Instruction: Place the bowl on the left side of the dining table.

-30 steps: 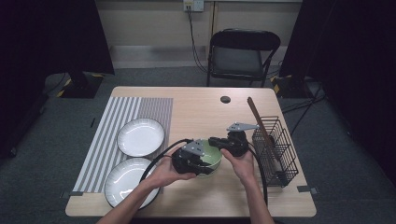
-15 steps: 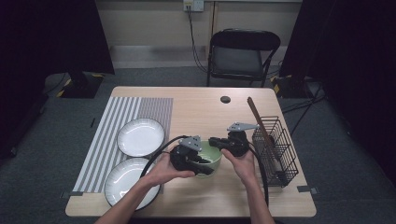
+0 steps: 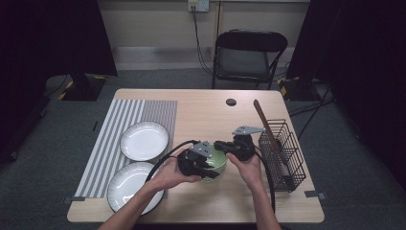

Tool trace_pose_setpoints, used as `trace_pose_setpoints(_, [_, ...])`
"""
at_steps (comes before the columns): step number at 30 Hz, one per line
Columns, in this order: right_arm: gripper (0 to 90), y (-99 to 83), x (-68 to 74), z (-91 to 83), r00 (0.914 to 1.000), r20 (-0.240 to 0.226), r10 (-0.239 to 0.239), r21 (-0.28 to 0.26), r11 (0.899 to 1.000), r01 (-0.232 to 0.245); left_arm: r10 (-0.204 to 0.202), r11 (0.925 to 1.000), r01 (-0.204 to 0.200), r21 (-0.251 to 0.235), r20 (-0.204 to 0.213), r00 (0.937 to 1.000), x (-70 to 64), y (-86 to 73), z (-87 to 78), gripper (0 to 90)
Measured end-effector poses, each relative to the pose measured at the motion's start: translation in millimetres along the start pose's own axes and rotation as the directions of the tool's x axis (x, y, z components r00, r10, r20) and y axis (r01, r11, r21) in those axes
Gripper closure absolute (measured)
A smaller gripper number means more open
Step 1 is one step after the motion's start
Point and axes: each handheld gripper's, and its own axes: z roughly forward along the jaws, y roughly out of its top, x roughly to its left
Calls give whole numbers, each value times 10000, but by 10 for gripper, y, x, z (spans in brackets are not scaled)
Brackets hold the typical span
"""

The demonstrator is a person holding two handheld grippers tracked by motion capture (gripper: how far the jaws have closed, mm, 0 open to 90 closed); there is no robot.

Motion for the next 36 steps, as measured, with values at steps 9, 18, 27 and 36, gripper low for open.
trace_pose_setpoints(9, [826, 65, -31, -24, 10000, 34, -11, -550, 9985, 12, 115, 9997, -112, -195, 174, 9998, 15, -53, -22, 832])
trace_pose_setpoints(18, [703, 62, -213, 32, 9865, 1587, 417, -283, 9989, -377, 109, 9993, -98, -369, 284, 9995, 26, -66, -33, 834])
trace_pose_setpoints(27, [455, -77, -314, 207, 9632, 2634, 543, 330, 9973, -652, -10, 9982, 38, -604, 471, 9989, 46, -77, -57, 834])
trace_pose_setpoints(36, [349, -297, -451, 281, 9401, 3355, 600, 1216, 9869, -1063, -113, 9945, 150, -1039, 355, 9993, 31, -67, -85, 833])
